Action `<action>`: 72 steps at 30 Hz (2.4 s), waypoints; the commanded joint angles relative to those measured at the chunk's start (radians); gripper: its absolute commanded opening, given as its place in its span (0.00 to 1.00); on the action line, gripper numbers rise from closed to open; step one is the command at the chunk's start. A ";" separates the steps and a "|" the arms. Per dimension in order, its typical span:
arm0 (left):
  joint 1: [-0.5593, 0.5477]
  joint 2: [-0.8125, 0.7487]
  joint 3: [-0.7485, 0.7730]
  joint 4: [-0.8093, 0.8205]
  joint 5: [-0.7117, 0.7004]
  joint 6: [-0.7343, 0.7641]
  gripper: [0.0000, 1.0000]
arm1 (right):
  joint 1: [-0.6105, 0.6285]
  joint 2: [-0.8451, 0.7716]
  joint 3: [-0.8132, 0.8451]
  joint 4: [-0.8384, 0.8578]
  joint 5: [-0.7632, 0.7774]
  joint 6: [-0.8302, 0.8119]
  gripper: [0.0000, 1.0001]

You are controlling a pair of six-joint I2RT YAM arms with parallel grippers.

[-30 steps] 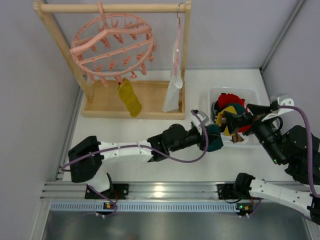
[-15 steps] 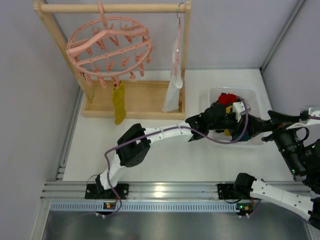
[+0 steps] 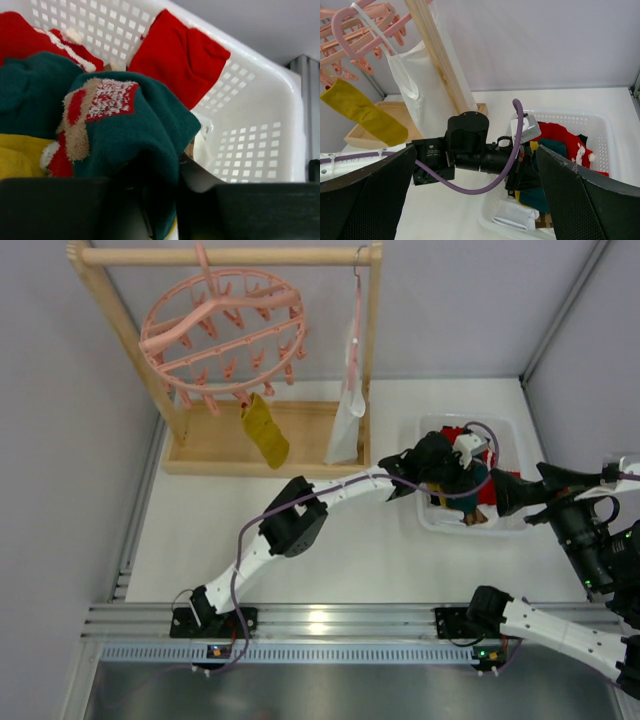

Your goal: Remove the socks clipped to the hanger

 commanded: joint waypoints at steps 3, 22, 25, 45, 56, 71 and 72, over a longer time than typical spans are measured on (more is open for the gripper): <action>-0.020 -0.027 -0.033 0.002 -0.012 -0.008 0.35 | 0.006 0.011 -0.009 0.021 -0.015 0.006 1.00; -0.069 -0.306 -0.223 0.002 -0.242 -0.067 0.98 | 0.006 0.047 -0.001 0.042 -0.039 0.018 0.99; -0.075 -0.357 -0.305 0.002 -0.354 -0.081 0.98 | 0.006 0.057 -0.002 0.050 -0.049 0.018 0.99; -0.084 -1.107 -1.261 -0.004 -0.775 -0.299 0.98 | 0.006 0.126 -0.056 0.148 -0.105 0.023 0.99; -0.083 -1.491 -1.429 -0.412 -1.035 -0.479 0.98 | 0.006 0.349 -0.154 0.343 -0.249 0.041 0.99; -0.050 -1.797 -1.169 -0.905 -1.239 -0.499 0.98 | -0.011 0.834 -0.093 0.715 -0.542 0.034 0.99; -0.050 -1.805 -1.151 -0.905 -1.255 -0.479 0.99 | -0.010 0.862 -0.084 0.732 -0.550 0.032 0.99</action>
